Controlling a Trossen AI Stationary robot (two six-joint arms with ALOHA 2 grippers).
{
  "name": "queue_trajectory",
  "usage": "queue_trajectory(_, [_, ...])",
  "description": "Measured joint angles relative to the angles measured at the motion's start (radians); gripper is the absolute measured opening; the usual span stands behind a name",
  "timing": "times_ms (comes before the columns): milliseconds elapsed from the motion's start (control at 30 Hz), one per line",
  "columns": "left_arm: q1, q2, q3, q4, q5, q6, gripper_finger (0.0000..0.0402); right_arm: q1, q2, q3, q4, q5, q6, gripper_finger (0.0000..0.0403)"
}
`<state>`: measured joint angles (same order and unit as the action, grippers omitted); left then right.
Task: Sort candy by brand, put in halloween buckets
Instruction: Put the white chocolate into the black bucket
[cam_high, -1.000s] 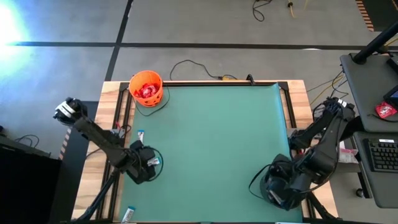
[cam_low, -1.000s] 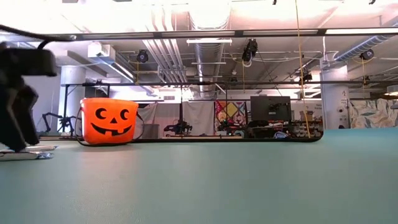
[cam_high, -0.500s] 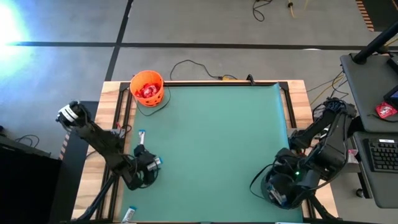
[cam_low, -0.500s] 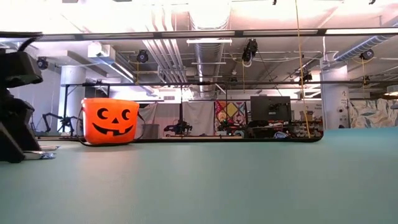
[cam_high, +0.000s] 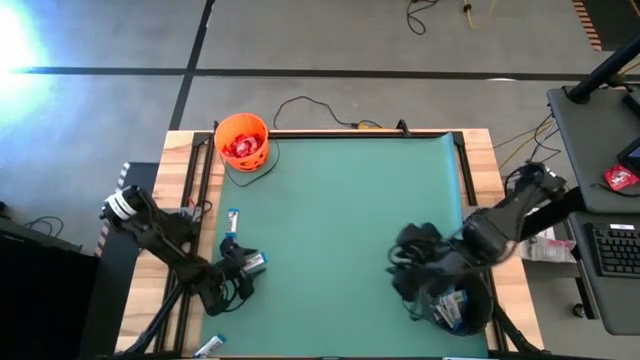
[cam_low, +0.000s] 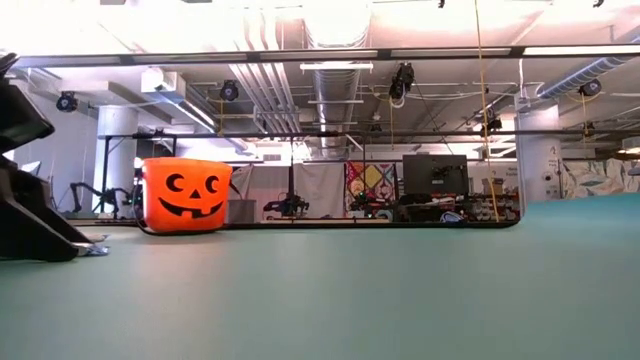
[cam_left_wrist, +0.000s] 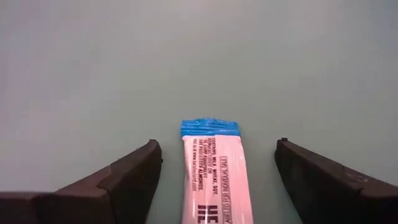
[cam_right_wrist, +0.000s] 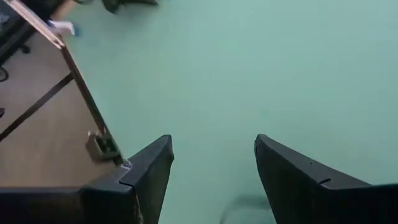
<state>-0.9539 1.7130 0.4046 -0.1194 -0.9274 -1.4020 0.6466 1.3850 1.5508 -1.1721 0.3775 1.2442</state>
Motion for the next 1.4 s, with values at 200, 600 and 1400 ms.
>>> queue_trajectory(200, [-0.026,0.083,-0.004,0.059,-0.103,-0.008,0.0218,-0.161,0.055,-0.015,0.233,-0.007,-0.432,0.0219])
queue_trajectory(600, [-0.039,0.167,0.009,0.111,-0.194,0.014,0.0094,-0.305,0.315,-0.018,0.661,-0.163,-0.984,0.0219])
queue_trajectory(1400, [0.209,-0.534,0.101,0.206,0.266,0.297,0.0103,-0.237,0.490,0.085,0.897,-0.110,-1.745,0.0219])
